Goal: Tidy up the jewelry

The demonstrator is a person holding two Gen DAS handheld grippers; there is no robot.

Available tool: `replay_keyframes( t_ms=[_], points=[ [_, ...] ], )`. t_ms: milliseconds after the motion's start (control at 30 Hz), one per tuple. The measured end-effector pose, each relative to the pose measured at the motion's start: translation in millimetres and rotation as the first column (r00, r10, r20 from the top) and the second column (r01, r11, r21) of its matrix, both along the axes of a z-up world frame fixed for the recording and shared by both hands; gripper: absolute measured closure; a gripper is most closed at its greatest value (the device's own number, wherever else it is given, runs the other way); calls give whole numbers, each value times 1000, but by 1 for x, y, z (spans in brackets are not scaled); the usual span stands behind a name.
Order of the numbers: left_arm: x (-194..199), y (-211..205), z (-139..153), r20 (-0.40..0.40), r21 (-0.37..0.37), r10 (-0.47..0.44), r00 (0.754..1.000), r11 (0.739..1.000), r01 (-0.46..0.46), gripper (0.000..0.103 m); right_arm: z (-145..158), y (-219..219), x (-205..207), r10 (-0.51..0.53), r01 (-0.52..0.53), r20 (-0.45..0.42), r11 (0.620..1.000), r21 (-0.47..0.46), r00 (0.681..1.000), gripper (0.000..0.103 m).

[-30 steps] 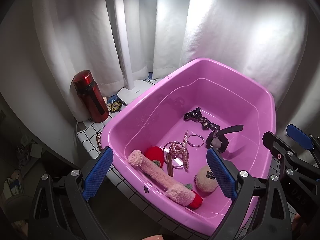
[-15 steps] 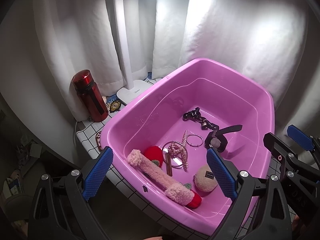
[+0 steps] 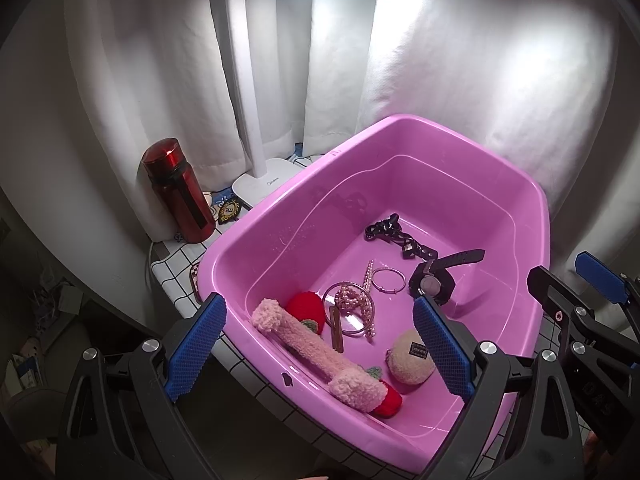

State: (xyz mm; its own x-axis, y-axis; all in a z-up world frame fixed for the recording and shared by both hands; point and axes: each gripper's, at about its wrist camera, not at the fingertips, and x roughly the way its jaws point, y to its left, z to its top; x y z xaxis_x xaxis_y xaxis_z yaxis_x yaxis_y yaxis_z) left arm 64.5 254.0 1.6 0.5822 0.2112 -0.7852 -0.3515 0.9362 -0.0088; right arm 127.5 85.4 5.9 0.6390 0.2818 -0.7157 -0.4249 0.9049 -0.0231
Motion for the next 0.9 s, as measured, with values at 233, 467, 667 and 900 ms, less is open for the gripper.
replay_keyframes(
  t_ms=[233,467,667,900],
  points=[
    [0,0,-1,0,-1,-2,1000,1000,2,10,0,2,-2,-3,3,12,1000,-18,1000,39],
    [-1,-1,-3,0,-9,-2,1000,1000,2,10,0,3,-3,4,-3,13,1000,-22,1000,39],
    [-4,-1,-6,4,-16,2,1000,1000,-2,10,0,1,-4,3,-3,10,1000,-14,1000,39],
    [-7,2,-7,-13,-25,24,1000,999,-24,8,1,-1,-6,3,-3,7,1000,-8,1000,39]
  ],
)
